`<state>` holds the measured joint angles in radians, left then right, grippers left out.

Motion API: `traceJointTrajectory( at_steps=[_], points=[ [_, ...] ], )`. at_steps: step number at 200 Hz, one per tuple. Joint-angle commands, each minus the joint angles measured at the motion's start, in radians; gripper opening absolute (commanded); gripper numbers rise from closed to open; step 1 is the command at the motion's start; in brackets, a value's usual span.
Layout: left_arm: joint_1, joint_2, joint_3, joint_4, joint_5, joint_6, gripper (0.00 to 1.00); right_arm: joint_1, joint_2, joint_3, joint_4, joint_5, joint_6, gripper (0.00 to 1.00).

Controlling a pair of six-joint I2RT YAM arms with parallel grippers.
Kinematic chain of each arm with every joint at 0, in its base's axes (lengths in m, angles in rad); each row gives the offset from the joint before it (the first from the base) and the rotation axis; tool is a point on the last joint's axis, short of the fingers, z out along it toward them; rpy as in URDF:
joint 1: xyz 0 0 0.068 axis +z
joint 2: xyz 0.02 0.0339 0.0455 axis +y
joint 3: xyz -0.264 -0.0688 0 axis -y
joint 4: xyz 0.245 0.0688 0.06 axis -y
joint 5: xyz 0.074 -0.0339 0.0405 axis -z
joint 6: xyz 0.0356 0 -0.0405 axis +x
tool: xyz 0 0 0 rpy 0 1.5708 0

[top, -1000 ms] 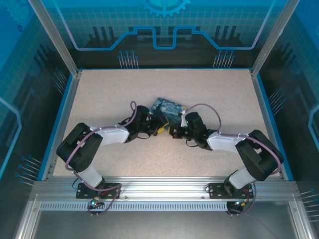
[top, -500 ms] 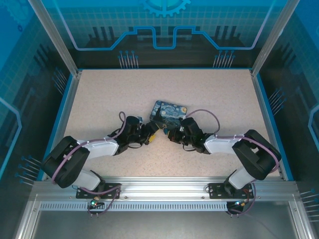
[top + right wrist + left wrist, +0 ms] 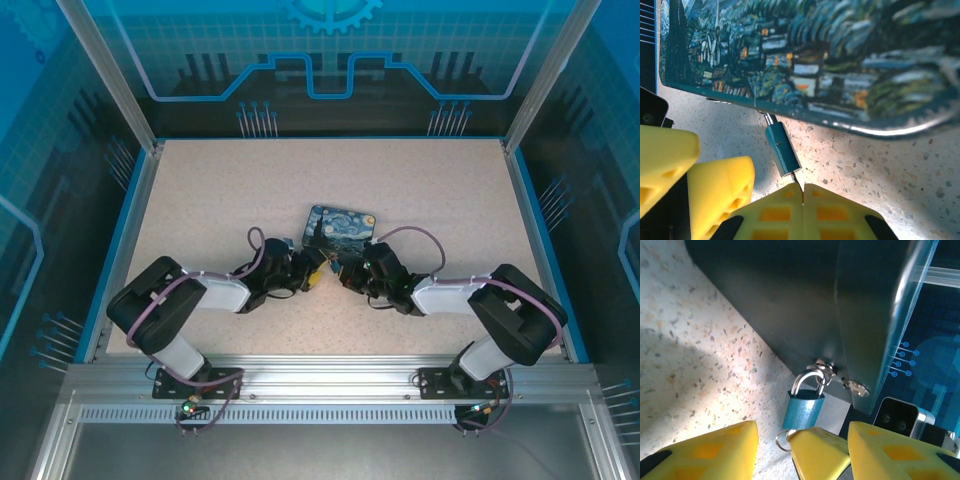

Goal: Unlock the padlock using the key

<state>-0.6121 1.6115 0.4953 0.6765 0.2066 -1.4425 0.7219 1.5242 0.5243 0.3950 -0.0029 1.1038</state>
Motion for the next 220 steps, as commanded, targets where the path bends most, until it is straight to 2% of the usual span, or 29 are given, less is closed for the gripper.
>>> traceJointTrajectory(
  at_steps=[1, 38, 138, 179, 220],
  points=[
    [-0.016, 0.018, 0.012, 0.055, -0.033, -0.018, 0.5, 0.011, -0.007, 0.002, 0.015, 0.046, -0.027, 0.0],
    [-0.023, 0.066, 0.012, 0.141, -0.047, -0.022, 0.43, 0.011, -0.004, 0.0, 0.037, 0.037, -0.013, 0.0],
    [-0.082, 0.174, 0.015, 0.326, -0.116, -0.025, 0.43, 0.014, 0.002, 0.0, 0.049, 0.041, -0.007, 0.0],
    [-0.087, 0.201, 0.011, 0.353, -0.143, -0.023, 0.46, 0.017, 0.007, 0.004, 0.047, 0.04, -0.007, 0.0],
    [-0.09, 0.229, 0.011, 0.406, -0.17, -0.013, 0.42, 0.017, 0.019, 0.01, 0.051, 0.036, -0.004, 0.0]
  ],
)
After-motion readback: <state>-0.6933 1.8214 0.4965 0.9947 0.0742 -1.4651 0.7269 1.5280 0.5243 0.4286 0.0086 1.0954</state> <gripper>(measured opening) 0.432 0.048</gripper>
